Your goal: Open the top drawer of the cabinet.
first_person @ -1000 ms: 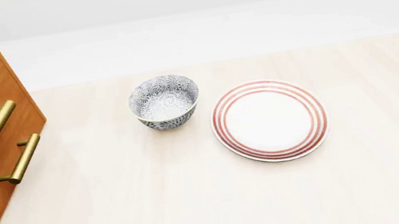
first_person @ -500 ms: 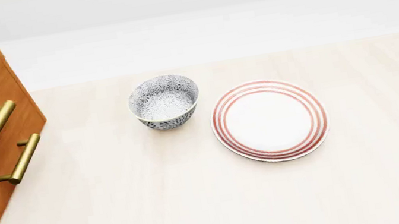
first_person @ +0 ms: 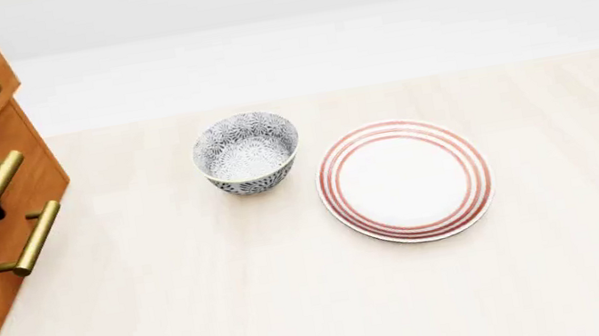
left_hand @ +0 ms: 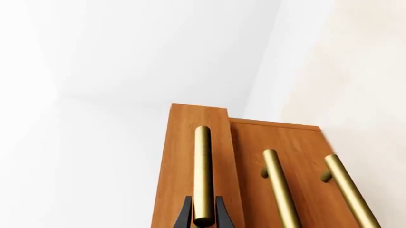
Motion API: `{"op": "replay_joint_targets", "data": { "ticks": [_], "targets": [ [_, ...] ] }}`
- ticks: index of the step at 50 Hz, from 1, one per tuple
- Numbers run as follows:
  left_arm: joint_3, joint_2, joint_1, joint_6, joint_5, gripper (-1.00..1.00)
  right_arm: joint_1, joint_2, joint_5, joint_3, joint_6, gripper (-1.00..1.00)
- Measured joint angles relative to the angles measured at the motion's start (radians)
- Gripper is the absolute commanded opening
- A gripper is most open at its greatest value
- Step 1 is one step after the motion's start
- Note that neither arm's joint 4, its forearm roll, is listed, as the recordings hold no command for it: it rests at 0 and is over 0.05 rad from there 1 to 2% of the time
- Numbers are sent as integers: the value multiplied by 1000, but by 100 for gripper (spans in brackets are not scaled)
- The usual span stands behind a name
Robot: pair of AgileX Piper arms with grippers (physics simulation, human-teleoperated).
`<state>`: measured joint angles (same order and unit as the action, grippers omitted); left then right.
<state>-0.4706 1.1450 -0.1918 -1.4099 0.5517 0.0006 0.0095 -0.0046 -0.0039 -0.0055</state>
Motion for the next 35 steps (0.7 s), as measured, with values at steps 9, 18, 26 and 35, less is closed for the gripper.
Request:
{"op": "replay_joint_targets", "data": {
  "ticks": [9,18,26,35],
  "targets": [
    [7,-2,16,-6,8,-100,0,0,0,0,0,100],
    [10,-6,32,-9,10,-100,0,0,0,0,0,100],
    [9,-11,47,-10,2,-100,0,0,0,0,0,100],
    [11,-14,66,-13,2,-100,0,0,0,0,0,100]
  ]
}}
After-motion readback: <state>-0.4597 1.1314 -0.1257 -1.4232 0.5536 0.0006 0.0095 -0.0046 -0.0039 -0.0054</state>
